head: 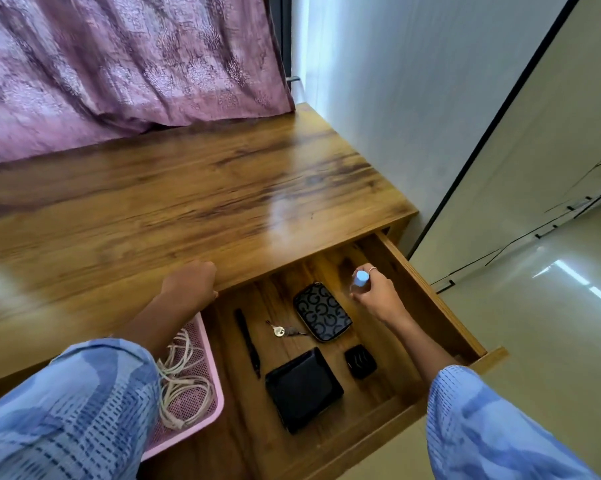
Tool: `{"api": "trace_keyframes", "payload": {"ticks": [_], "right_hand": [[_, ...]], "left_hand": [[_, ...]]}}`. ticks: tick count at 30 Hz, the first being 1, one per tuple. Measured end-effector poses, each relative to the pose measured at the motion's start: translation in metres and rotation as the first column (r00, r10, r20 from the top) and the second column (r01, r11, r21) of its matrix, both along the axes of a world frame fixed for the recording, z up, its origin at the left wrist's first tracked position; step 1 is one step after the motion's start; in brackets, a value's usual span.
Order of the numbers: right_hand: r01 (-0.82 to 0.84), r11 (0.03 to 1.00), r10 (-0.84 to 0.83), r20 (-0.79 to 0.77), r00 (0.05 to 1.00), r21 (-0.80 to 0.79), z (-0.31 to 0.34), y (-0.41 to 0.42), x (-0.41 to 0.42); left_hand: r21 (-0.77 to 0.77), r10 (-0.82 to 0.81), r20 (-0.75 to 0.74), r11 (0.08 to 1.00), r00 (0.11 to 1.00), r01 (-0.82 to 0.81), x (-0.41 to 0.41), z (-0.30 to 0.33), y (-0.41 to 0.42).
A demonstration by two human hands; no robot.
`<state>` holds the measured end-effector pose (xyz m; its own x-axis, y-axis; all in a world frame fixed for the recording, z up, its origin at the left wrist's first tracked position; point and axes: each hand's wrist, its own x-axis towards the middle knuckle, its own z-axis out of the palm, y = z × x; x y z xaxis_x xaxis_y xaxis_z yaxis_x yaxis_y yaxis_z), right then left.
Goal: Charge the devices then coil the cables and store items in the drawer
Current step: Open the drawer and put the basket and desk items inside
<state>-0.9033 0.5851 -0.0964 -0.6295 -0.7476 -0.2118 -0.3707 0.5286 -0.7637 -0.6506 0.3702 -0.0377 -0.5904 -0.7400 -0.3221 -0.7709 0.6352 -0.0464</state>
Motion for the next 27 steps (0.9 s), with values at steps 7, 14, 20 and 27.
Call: {"api": "trace_keyframes", "payload": {"ticks": [7, 14, 20, 27], "right_hand": [[0.001, 1.000, -0.002, 0.044, 0.999, 0.014, -0.013, -0.012, -0.011], [-0.018, 0.998, 0.015, 0.049, 0.999, 0.056, -0.024, -0.011, -0.014], [-0.025, 0.998, 0.022, 0.051, 0.998, 0.061, -0.030, -0.010, -0.016], [0.010, 0.997, -0.012, 0.031, 0.999, 0.075, 0.003, -0.003, -0.017]], "left_hand": [[0.027, -0.034, 0.030, 0.999, 0.999, 0.033, -0.010, 0.008, -0.011], [0.025, -0.044, 0.028, 0.999, 0.999, 0.043, -0.014, 0.008, -0.009], [0.017, -0.049, 0.010, 0.999, 0.999, 0.049, -0.011, 0.006, -0.007], [-0.004, -0.064, 0.042, 0.998, 0.997, 0.064, -0.012, 0.005, -0.011]]}}
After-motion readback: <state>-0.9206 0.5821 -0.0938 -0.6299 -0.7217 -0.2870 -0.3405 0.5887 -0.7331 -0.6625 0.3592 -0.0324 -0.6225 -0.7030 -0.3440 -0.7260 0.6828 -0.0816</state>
